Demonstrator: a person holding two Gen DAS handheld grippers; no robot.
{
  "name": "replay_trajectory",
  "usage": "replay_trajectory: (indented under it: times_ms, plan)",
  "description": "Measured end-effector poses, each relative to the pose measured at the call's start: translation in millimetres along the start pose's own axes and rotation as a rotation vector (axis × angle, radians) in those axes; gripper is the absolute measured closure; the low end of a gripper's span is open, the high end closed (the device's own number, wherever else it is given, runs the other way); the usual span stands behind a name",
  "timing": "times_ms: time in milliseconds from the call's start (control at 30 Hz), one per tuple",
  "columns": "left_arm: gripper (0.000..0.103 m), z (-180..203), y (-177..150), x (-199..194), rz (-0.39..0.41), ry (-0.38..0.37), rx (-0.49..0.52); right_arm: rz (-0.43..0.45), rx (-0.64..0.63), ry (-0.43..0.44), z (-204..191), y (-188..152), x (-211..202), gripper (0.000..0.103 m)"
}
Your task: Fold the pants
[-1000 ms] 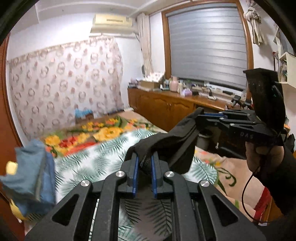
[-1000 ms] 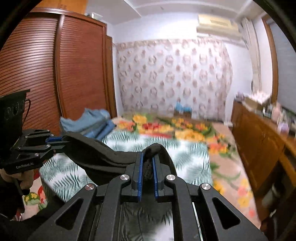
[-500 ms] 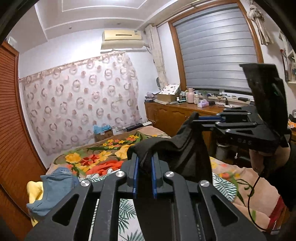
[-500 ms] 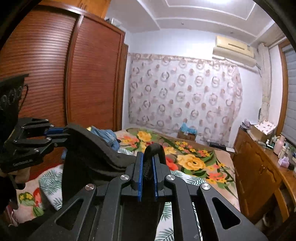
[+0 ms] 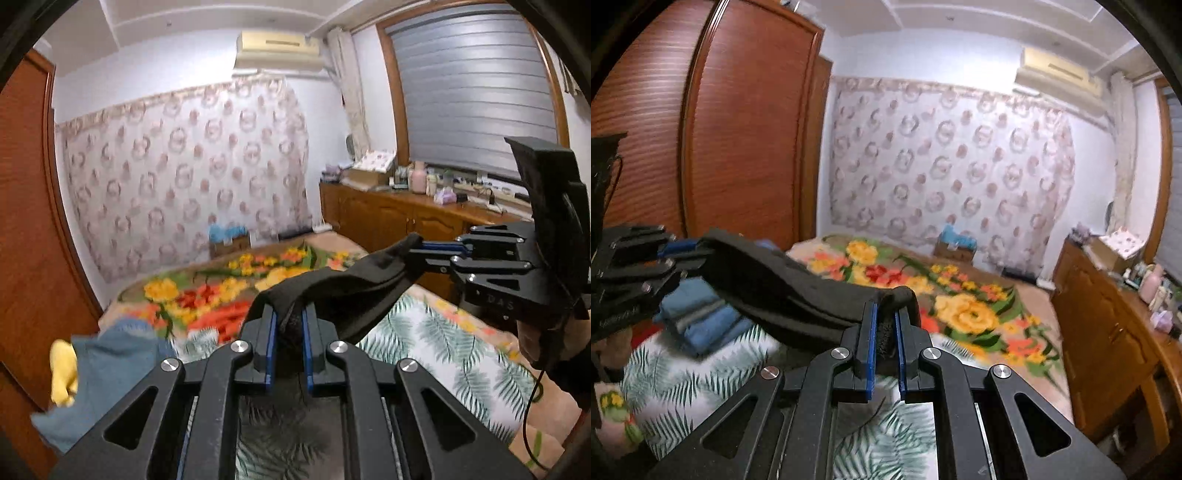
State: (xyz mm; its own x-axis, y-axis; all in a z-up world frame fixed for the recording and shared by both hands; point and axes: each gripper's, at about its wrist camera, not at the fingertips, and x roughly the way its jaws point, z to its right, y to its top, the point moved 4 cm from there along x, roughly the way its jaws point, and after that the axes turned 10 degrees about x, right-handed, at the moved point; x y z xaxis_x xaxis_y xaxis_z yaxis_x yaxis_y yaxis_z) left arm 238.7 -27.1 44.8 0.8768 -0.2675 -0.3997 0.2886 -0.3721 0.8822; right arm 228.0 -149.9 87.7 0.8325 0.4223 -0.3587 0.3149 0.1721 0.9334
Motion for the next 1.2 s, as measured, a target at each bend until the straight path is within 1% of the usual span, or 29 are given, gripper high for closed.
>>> replay_trajectory:
  times_ms: [67, 167, 233, 333, 467, 533, 667, 733, 800, 900, 1000, 1200]
  plan:
    - [0.09, 10.2, -17.0, -1.7, -0.028, -0.011, 0.011, -0.042, -0.023, -0.009, -9.3, -16.3, 4.1, 0.094]
    - [0.09, 26.6, -35.3, -7.8, -0.054, -0.029, 0.024, -0.098, -0.038, 0.01, -24.7, -33.9, 6.3, 0.094]
    - [0.09, 35.2, -45.8, -9.6, -0.074, -0.056, 0.008, -0.121, -0.046, 0.025, -35.1, -39.4, 6.0, 0.094]
    - [0.09, 41.6, -57.2, -11.9, -0.1, -0.062, 0.005, -0.142, -0.048, 0.048, -45.5, -44.1, 0.7, 0.094]
    - [0.09, 51.7, -75.1, -22.1, -0.106, -0.09, -0.018, -0.147, -0.027, 0.074, -35.0, -51.5, -21.2, 0.094]
    - [0.09, 57.0, -82.9, -25.1, -0.116, -0.085, -0.029, -0.157, -0.006, 0.085, -24.1, -60.5, -32.1, 0.094]
    - [0.09, 65.5, -97.7, -34.9, -0.115, -0.101, -0.07, -0.179, 0.036, 0.106, -10.2, -76.4, -30.0, 0.094]
    - [0.09, 67.1, -104.0, -36.0, -0.126, -0.102, -0.084, -0.184, 0.052, 0.11, -8.1, -82.3, -31.3, 0.094]
    - [0.09, 71.4, -110.7, -38.8, -0.135, -0.082, -0.09, -0.184, 0.072, 0.114, -7.6, -84.8, -34.8, 0.094]
    - [0.09, 77.6, -116.3, -44.5, -0.129, -0.077, -0.109, -0.187, 0.095, 0.117, -8.7, -93.7, -42.1, 0.094]
    - [0.09, 83.0, -123.6, -50.1, -0.134, -0.087, -0.131, -0.193, 0.12, 0.125, -7.3, -100.4, -47.0, 0.094]
    - [0.09, 94.3, -134.1, -60.3, -0.157, -0.093, -0.135, -0.198, 0.162, 0.145, -8.4, -115.4, -59.1, 0.094]
